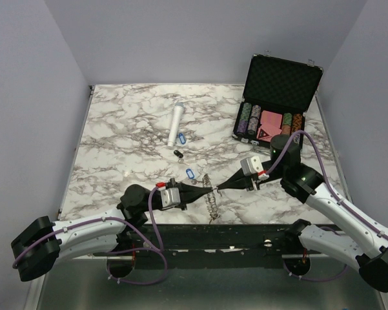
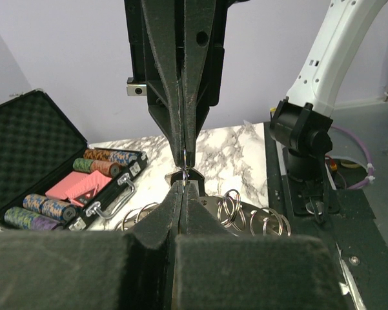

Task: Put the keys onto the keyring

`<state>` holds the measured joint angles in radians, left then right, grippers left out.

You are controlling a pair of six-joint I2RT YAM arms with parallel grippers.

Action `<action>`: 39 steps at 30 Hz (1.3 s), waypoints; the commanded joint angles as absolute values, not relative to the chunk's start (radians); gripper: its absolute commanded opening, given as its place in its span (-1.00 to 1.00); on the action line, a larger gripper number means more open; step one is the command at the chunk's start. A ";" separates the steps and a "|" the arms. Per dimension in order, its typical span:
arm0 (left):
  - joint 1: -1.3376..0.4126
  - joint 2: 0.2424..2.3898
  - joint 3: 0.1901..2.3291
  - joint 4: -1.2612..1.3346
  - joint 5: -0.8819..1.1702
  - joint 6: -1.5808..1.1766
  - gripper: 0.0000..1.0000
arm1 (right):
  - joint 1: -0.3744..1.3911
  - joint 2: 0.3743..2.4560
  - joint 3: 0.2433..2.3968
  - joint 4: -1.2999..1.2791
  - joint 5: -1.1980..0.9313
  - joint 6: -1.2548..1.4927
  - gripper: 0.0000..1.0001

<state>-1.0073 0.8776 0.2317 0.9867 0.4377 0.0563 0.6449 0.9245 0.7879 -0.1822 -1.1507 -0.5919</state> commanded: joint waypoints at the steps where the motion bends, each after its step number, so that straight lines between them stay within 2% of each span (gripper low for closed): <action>1: -1.003 0.864 0.276 0.939 0.419 0.075 -1.00 | 0.666 0.936 0.799 -0.213 -1.118 -0.612 -1.00; 14: -1.000 0.836 0.333 0.812 0.374 0.037 -1.00 | 0.696 0.954 0.825 -0.341 -1.051 -0.750 -1.00; 26: -0.979 0.805 0.325 0.811 0.341 -0.064 -1.00 | 0.700 0.950 0.827 -0.410 -1.014 -0.833 -1.00; 31: -0.976 0.819 0.311 0.886 0.324 -0.127 -1.00 | 0.703 0.948 0.816 -0.391 -1.012 -0.827 -1.00; 39: -0.976 0.877 0.249 1.159 0.244 -0.256 -1.00 | 0.701 0.946 0.788 -0.318 -1.026 -0.769 -0.99</action>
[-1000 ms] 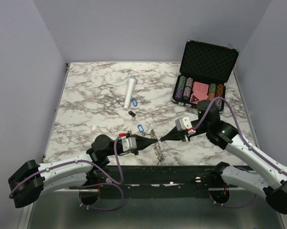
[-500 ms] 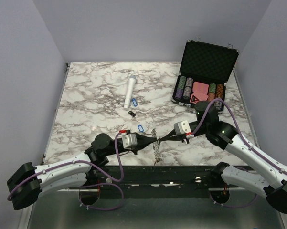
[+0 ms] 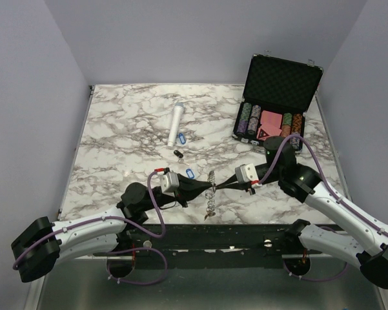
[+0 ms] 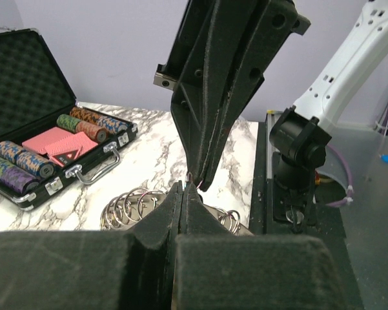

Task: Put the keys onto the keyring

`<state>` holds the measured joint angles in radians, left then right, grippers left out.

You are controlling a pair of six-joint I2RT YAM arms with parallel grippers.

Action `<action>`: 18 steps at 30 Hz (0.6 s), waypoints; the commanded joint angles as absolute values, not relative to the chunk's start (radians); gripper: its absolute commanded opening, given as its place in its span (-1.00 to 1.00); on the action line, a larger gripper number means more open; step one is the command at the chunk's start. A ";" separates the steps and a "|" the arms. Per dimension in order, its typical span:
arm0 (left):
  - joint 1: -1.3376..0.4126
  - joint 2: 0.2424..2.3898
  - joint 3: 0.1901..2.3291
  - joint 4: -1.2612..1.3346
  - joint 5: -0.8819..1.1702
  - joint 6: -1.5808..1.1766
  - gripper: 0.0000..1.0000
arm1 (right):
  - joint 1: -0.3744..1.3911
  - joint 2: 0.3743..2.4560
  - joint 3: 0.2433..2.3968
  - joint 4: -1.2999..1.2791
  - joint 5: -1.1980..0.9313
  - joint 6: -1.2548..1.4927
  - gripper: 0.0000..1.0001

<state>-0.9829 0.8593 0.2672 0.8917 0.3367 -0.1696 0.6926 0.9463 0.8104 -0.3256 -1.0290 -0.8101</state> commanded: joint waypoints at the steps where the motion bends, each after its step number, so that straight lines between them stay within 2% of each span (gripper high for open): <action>1: -0.976 0.885 0.247 1.176 0.241 -0.261 -1.00 | 0.701 0.946 0.785 -0.314 -1.028 -0.767 -1.00; 5: -0.974 0.888 0.238 1.190 0.236 -0.253 -1.00 | 0.699 0.939 0.790 -0.311 -1.032 -0.744 -0.94; 12: -0.974 0.850 0.210 1.147 0.261 -0.229 -1.00 | 0.701 0.911 0.818 -0.289 -1.058 -0.612 -0.40; 18: -0.966 0.822 0.190 1.137 0.307 -0.232 -1.00 | 0.698 0.905 0.833 -0.174 -1.063 -0.421 -0.31</action>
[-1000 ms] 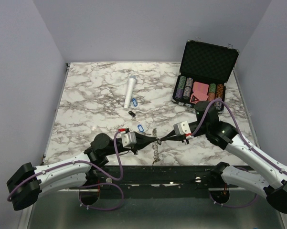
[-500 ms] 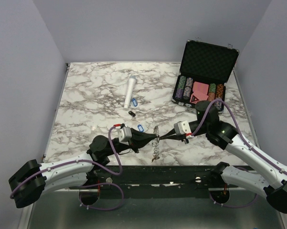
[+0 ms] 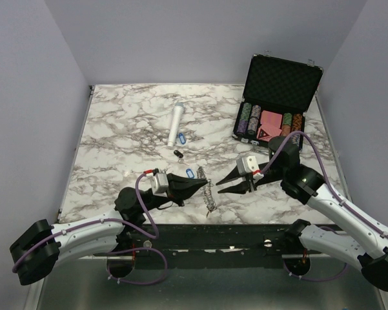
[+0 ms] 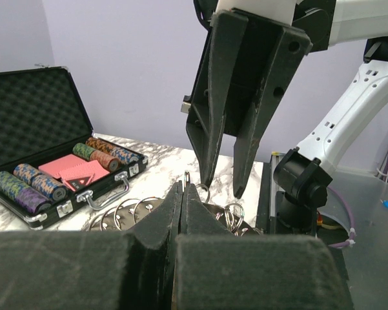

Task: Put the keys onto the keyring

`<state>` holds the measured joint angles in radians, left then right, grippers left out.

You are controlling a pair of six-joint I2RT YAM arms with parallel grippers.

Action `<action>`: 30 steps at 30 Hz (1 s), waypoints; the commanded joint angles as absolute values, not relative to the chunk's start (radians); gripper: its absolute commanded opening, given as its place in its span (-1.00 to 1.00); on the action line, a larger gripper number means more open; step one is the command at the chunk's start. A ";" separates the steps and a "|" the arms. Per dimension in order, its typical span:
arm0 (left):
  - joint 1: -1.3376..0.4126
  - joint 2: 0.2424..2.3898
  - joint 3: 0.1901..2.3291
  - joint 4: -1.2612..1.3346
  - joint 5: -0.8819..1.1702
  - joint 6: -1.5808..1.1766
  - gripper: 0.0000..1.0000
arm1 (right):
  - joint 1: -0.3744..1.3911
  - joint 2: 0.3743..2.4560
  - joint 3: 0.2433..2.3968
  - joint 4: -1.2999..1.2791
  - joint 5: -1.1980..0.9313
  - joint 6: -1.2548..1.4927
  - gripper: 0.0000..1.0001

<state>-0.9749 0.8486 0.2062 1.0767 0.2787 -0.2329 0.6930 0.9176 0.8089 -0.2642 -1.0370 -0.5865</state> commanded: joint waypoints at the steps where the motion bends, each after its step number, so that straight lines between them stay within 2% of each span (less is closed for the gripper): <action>1: -0.966 0.821 0.187 1.137 0.322 -0.236 -1.00 | 0.696 0.907 0.830 -0.143 -1.060 -0.390 -0.29; 9: -0.959 0.834 0.186 1.169 0.400 -0.261 -1.00 | 0.696 0.965 0.793 -0.012 -1.123 -0.212 -0.27; 17: -0.957 0.850 0.193 1.187 0.419 -0.267 -1.00 | 0.696 0.985 0.781 0.034 -1.137 -0.164 -0.29; 21: -0.960 0.868 0.192 1.212 0.420 -0.275 -1.00 | 0.696 0.992 0.773 0.077 -1.140 -0.117 -0.33; 26: -0.959 0.874 0.187 1.230 0.405 -0.278 -1.00 | 0.696 1.000 0.761 0.101 -1.126 -0.084 -0.52; 30: -0.957 0.870 0.183 1.235 0.402 -0.282 -1.00 | 0.696 1.003 0.755 0.089 -1.092 -0.074 -0.53</action>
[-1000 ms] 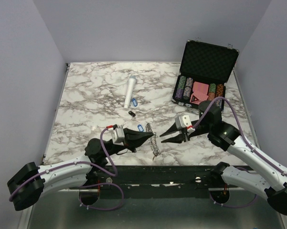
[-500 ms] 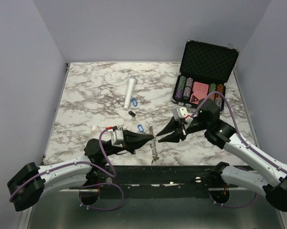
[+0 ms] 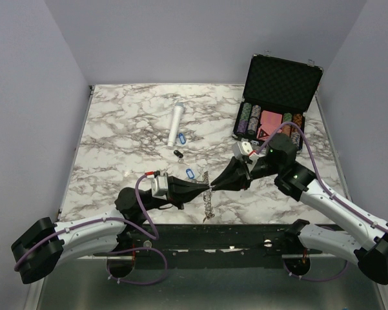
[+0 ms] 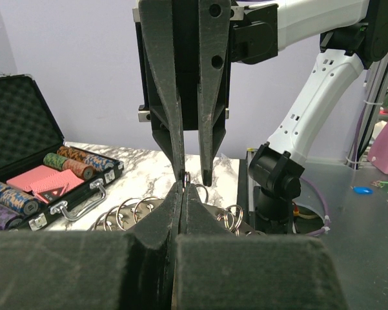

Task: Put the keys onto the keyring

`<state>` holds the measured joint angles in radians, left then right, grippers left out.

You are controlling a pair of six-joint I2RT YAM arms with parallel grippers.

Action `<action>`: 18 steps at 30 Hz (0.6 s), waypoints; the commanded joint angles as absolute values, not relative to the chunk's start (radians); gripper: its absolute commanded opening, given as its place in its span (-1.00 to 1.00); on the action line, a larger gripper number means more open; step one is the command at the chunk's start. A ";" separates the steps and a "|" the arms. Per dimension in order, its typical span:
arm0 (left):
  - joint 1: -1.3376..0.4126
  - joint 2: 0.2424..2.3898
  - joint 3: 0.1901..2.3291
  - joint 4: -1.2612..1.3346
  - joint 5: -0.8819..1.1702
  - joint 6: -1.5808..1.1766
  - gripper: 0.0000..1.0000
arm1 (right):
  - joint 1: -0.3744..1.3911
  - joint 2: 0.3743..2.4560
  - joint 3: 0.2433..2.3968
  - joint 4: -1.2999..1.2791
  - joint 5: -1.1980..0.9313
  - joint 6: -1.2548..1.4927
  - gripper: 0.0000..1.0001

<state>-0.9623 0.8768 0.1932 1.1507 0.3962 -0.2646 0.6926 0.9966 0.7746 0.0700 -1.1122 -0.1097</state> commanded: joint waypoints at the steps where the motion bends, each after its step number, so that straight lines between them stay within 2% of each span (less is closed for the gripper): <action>1: -0.959 0.868 0.181 1.235 0.400 -0.284 -1.00 | 0.696 1.005 0.753 0.089 -1.086 -0.075 -0.53; 3: -0.959 0.865 0.178 1.236 0.397 -0.284 -1.00 | 0.696 1.006 0.752 0.084 -1.085 -0.075 -0.54; 7: -0.959 0.865 0.176 1.235 0.394 -0.285 -1.00 | 0.696 1.008 0.753 0.104 -1.083 -0.060 -0.69; 12: -0.959 0.877 0.178 1.249 0.388 -0.287 -1.00 | 0.696 1.014 0.747 0.126 -1.081 -0.046 -0.70; 15: -0.959 0.884 0.181 1.250 0.387 -0.288 -1.00 | 0.696 1.017 0.752 0.118 -1.069 -0.049 -0.97; 18: -0.959 0.885 0.181 1.233 0.377 -0.299 -1.00 | 0.696 1.022 0.765 0.085 -1.055 -0.070 -0.99</action>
